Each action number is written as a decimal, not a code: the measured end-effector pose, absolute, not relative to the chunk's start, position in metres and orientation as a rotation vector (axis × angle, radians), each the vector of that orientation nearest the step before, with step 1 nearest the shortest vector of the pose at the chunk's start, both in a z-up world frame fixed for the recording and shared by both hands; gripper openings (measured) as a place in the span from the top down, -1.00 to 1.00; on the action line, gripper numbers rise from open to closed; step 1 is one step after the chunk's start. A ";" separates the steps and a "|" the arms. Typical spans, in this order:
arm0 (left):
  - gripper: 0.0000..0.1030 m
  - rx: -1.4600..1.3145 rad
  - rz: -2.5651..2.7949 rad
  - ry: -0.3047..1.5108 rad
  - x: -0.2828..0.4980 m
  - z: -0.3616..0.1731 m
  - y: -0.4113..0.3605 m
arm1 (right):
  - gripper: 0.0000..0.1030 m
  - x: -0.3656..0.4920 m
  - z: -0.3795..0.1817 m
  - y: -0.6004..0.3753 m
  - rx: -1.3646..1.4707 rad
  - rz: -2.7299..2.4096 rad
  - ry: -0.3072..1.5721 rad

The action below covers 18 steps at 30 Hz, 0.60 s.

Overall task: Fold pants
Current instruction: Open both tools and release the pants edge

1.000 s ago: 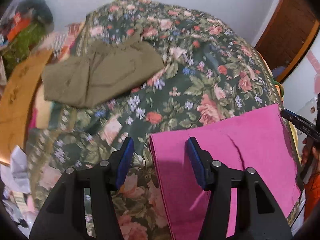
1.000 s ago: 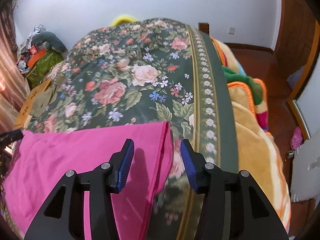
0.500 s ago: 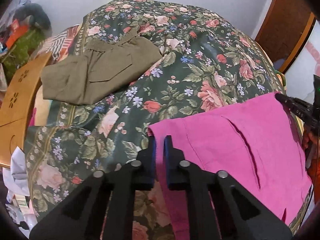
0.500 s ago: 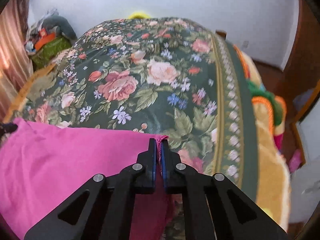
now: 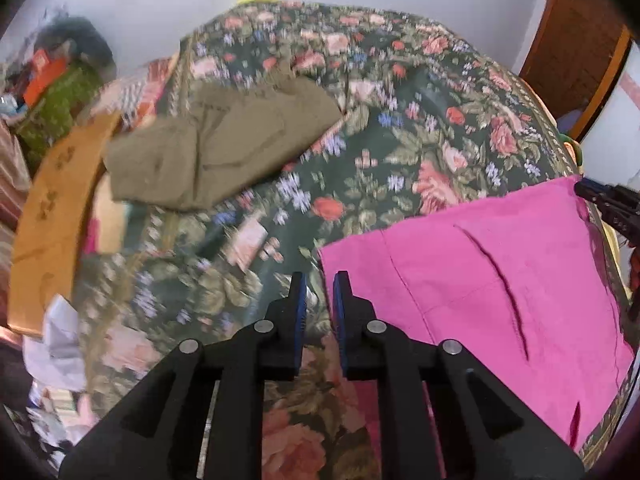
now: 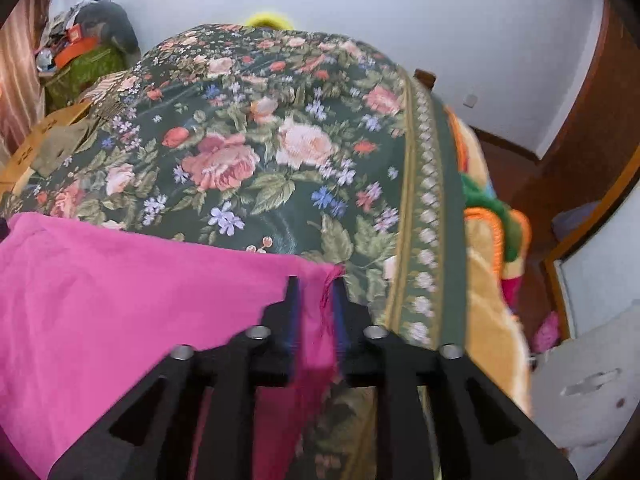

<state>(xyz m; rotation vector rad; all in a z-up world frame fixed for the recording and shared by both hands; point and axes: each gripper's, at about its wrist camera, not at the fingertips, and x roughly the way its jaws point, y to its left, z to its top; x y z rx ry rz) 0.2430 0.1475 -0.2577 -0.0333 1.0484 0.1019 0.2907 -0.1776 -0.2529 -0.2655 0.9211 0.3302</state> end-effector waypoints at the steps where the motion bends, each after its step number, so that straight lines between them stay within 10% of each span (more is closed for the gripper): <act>1: 0.73 -0.023 0.100 1.040 0.243 -0.253 0.147 | 0.16 0.286 -0.244 -0.177 -0.267 0.337 0.904; 7: 0.31 0.004 0.044 0.966 0.250 -0.216 0.131 | -0.09 0.258 -0.194 -0.150 -0.273 0.470 0.800; 18: 0.29 0.051 -0.104 1.184 0.287 -0.276 0.086 | -0.19 0.262 -0.259 -0.082 -0.055 0.662 1.120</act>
